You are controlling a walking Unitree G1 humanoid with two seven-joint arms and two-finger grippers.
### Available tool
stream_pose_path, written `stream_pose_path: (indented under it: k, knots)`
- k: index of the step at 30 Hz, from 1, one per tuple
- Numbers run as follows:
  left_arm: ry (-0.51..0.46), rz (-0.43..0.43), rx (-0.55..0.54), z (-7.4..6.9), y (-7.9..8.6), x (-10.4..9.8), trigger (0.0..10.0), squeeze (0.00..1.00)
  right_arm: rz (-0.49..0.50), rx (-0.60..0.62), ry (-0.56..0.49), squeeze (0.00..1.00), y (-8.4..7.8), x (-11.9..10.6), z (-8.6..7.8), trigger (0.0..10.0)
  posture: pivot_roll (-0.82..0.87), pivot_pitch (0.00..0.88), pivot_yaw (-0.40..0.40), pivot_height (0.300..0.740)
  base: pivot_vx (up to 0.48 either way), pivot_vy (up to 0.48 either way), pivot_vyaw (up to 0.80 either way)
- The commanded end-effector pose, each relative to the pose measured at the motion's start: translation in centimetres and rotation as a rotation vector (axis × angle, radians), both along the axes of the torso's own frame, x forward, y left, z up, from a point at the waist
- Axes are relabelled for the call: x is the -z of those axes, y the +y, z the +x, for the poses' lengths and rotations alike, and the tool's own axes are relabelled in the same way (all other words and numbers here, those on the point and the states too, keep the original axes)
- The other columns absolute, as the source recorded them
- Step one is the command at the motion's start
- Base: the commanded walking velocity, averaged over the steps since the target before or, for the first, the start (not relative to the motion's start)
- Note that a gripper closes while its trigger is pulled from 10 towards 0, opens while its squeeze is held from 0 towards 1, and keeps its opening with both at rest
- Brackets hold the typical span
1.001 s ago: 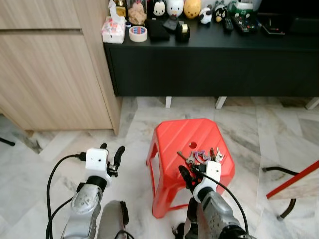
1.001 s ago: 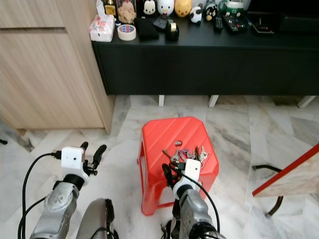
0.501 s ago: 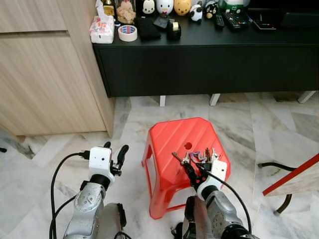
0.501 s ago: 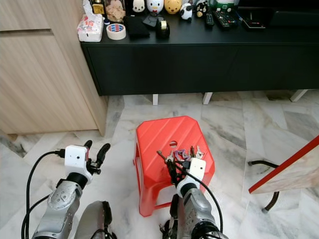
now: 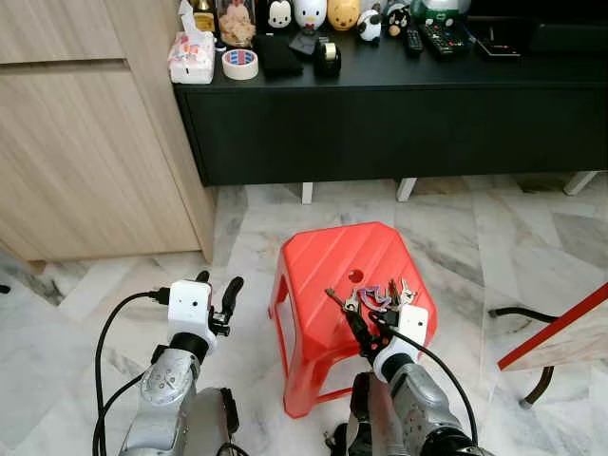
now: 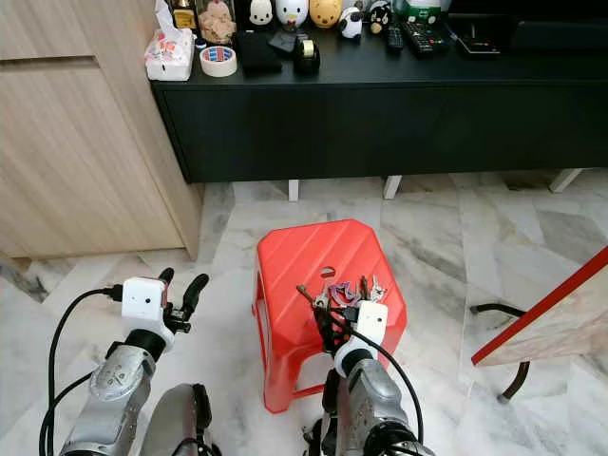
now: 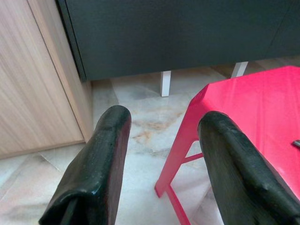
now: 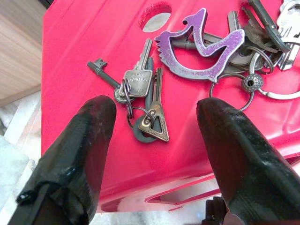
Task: Hang keys on a hook
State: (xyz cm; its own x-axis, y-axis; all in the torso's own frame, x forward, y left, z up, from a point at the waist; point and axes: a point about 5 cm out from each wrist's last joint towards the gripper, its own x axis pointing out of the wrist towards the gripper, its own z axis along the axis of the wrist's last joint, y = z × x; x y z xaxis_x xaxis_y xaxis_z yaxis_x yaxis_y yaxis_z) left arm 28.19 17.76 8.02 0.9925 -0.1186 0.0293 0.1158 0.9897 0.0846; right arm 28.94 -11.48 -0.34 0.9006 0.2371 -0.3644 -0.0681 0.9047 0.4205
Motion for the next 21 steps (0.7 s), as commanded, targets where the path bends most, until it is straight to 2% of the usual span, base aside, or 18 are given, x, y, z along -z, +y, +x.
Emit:
stream_pose_path:
  k: [1,12,21]
  knots:
    - [0.038,-0.016,-0.005,-0.4,0.1,0.8,10.0,0.0,-0.015,-0.008,0.019,0.0,0.0,0.3,-0.2,10.0,0.08,0.188,-0.083,0.579,0.255,0.0,0.0]
    - [0.038,-0.009,-0.009,-0.3,0.2,0.8,10.0,0.0,-0.017,-0.018,0.026,0.0,0.1,0.6,-0.5,10.0,0.08,0.19,-0.082,0.579,0.26,0.0,0.0]
    - [0.039,-0.001,-0.017,-0.3,0.3,0.7,10.0,0.0,-0.017,-0.088,0.025,0.0,1.0,0.6,-0.7,10.0,0.08,0.193,-0.082,0.579,0.0,0.0,0.0]
